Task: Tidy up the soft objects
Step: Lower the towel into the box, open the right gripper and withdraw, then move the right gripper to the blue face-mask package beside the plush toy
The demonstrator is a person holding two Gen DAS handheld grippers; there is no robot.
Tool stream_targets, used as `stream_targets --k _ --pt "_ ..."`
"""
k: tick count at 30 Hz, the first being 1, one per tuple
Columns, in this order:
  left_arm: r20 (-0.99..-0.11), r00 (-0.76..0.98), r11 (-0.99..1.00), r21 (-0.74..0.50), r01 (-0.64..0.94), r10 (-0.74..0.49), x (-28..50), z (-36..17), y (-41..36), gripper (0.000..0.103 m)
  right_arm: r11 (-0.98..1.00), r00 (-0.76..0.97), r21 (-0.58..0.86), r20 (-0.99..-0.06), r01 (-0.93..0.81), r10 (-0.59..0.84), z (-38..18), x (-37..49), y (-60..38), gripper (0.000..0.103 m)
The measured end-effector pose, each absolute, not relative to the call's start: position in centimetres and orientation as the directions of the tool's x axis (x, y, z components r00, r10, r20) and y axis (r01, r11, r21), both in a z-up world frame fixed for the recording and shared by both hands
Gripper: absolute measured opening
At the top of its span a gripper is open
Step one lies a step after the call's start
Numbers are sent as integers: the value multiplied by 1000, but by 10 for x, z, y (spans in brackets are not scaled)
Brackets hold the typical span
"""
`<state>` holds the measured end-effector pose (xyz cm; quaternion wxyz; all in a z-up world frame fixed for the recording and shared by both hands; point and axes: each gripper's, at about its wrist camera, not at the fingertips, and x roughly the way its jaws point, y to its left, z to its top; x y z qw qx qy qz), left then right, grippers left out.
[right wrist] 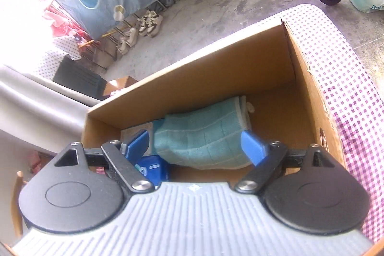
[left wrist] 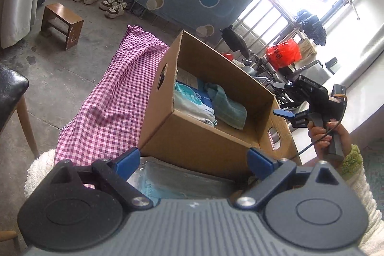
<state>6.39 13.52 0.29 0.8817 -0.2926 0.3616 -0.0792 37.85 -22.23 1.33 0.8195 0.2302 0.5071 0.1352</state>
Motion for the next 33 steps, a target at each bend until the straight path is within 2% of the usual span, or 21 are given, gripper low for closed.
stream_targets --k 7,15,19,24,27,29,31,33 --pt "-590 697 817 -576 -10 -407 70 -4 113 96 674 505 723 -529 -153 682 98 271 -278 93" --pt "-642 688 847 -526 -72 -340 64 -16 117 95 608 577 737 -369 -297 729 146 154 -320 94" --pt "-674 676 868 -486 -101 -298 58 -27 120 90 587 565 707 -317 -395 762 158 98 -314 94" --pt "-696 668 893 -437 -103 -264 55 -40 122 79 517 468 728 -301 -451 831 151 60 -290 91" --pt "-710 658 906 -412 -98 -252 63 -48 123 70 468 364 770 -326 -434 873 124 49 -262 78" --pt "-718 655 923 -377 -81 -236 74 -53 123 65 475 305 787 -376 -393 875 100 48 -243 61" --pt "-729 650 938 -340 -74 -213 85 -57 122 64 522 243 785 -463 -334 852 67 46 -219 55" --pt "-734 646 949 -313 -46 -210 98 -61 122 64 557 192 774 -523 -301 830 42 45 -199 54"
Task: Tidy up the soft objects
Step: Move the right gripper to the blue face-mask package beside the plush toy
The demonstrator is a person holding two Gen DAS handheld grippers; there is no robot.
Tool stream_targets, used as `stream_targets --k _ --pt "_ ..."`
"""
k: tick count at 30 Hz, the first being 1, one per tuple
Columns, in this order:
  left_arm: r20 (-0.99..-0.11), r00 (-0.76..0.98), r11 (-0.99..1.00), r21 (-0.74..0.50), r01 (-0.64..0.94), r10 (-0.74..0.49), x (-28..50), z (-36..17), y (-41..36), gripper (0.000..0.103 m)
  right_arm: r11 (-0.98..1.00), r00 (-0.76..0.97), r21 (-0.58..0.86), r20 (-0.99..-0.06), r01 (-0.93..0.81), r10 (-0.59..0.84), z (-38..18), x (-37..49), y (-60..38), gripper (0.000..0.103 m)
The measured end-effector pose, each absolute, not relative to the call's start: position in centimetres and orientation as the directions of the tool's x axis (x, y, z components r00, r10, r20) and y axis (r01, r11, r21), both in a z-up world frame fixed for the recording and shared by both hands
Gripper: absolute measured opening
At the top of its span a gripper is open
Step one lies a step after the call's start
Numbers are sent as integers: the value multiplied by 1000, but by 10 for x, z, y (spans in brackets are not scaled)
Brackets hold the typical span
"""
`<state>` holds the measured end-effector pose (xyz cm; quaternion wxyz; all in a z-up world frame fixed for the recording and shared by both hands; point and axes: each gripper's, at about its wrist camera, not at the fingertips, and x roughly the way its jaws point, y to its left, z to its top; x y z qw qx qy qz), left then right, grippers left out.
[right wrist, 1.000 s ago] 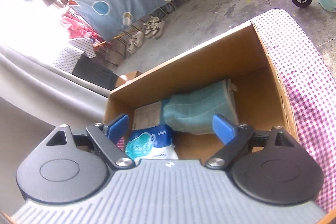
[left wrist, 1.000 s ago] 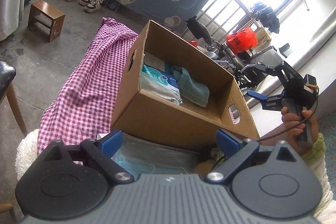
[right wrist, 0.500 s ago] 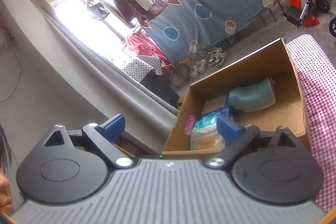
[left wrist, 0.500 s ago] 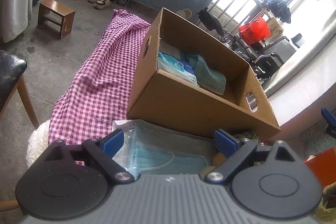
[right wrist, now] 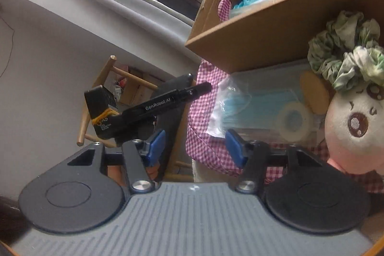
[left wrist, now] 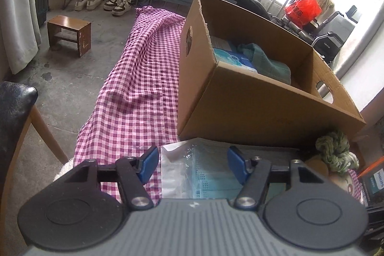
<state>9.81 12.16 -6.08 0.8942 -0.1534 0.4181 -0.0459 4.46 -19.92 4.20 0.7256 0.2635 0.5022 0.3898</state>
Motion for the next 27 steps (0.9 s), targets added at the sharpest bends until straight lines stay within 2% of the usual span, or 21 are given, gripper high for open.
stream_targets --k 2,4,6,9,18,24,27 --pt "-737 638 955 -297 -8 -224 108 -63 119 65 596 124 754 -587 -278 800 14 41 -174 54" --pt "-744 622 956 -291 27 -244 117 -67 116 70 643 80 724 -646 -251 759 -5 37 -157 55" --pt "-757 603 958 -285 44 -253 126 -71 113 76 683 65 695 -689 -226 722 -18 35 -148 55" --pt "-769 574 951 -305 56 -281 137 -81 112 77 740 72 650 -741 -174 667 -32 37 -143 56" --pt "-768 480 889 -453 61 -424 131 -93 125 75 735 134 674 -724 -72 677 -32 40 -157 56" --pt "-777 472 899 -429 89 -418 103 -92 124 73 718 143 695 -707 -37 692 -31 40 -168 56" --pt "-751 551 924 -363 116 -364 98 -81 123 73 716 144 697 -706 -38 694 -29 40 -169 56"
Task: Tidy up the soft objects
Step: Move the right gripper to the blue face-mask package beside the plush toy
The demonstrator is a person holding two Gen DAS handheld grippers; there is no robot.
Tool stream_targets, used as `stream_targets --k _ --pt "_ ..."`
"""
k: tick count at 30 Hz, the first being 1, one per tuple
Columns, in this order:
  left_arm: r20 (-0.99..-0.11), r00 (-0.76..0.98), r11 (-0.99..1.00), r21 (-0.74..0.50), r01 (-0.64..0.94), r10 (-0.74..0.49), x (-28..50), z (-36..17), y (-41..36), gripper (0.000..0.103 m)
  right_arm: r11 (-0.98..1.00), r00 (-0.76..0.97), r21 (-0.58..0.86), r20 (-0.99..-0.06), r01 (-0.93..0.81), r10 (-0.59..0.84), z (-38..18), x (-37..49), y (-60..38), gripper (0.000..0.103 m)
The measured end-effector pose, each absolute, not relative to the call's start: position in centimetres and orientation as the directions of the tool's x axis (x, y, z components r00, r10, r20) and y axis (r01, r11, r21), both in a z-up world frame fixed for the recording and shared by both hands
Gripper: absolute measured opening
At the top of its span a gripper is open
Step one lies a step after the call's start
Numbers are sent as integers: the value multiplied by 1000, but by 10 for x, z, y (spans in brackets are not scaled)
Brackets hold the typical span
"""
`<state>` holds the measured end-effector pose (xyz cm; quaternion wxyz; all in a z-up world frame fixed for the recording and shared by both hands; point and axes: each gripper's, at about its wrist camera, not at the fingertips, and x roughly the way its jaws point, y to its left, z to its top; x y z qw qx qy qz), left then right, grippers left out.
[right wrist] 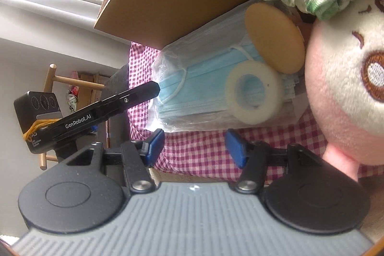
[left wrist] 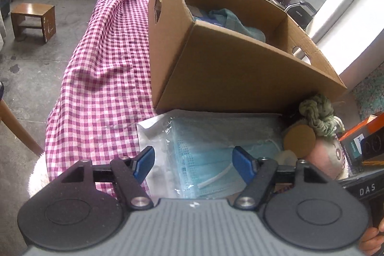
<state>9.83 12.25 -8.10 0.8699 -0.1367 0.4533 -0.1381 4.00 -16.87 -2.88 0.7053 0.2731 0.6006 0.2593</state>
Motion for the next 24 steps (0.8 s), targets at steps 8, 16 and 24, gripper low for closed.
stream_targets --k 8,16,24 --pt "-720 573 920 -322 224 -391 143 -86 122 77 715 150 698 -702 -46 696 -41 48 -165 58" --pt "-737 484 882 -402 247 -472 160 -96 123 82 689 161 725 -681 9 714 -46 51 -175 61" --pt "-738 412 845 -482 234 -535 134 -98 127 82 664 158 747 -659 30 735 -50 53 -180 63"
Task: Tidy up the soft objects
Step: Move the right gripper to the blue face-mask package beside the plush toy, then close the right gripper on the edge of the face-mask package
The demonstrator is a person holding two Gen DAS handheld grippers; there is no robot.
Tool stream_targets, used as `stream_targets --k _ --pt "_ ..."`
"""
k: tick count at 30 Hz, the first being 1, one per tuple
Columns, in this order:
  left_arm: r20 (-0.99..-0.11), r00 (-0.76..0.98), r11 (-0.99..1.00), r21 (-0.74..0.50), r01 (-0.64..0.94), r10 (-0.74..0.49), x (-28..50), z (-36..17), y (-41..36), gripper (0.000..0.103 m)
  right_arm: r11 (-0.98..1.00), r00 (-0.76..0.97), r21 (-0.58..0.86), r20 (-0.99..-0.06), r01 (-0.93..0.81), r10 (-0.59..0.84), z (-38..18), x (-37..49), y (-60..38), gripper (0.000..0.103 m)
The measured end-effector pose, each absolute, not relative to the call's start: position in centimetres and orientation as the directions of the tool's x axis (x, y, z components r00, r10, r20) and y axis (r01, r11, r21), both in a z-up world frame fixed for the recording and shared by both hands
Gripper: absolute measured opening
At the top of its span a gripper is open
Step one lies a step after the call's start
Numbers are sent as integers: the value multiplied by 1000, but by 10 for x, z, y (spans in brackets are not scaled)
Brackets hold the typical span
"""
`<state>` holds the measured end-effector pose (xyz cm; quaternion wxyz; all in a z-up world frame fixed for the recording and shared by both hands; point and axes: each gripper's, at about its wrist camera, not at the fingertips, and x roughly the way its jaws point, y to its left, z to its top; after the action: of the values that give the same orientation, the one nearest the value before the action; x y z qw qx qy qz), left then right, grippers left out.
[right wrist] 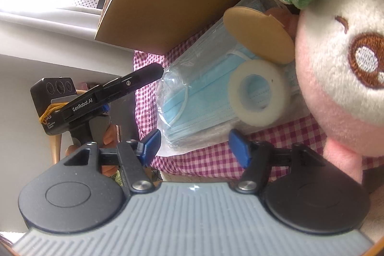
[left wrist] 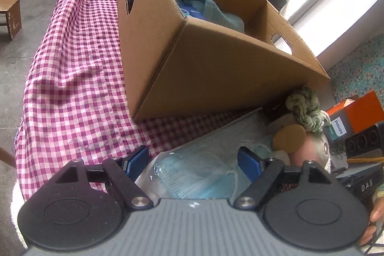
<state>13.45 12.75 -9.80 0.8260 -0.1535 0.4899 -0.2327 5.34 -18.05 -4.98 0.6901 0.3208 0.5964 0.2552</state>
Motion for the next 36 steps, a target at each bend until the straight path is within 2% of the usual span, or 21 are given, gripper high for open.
stream_targets --k 11,17,22,26,29,33,36 --pt "-722 363 803 -576 156 -589 64 -101 151 82 641 170 767 -634 17 754 -54 53 -185 68" --pt "-751 345 825 -535 182 -562 35 -95 141 82 635 191 772 -626 14 756 -55 53 -184 69" --pt "-752 402 852 -488 193 -522 50 -82 135 82 664 194 748 -650 -8 735 -51 51 -179 63" --pt "-798 366 878 -432 206 -479 77 -88 119 75 668 199 744 -656 13 728 -52 50 -182 54" --pt "-810 346 880 -427 207 -474 85 -87 110 73 660 204 751 -652 38 730 -55 50 -186 52" --pt "-813 303 868 -466 172 -497 87 -86 110 72 617 204 782 -620 83 758 -63 51 -191 47" --pt "-795 264 836 -540 100 -546 87 -86 122 70 558 195 817 -576 146 793 -75 51 -198 41"
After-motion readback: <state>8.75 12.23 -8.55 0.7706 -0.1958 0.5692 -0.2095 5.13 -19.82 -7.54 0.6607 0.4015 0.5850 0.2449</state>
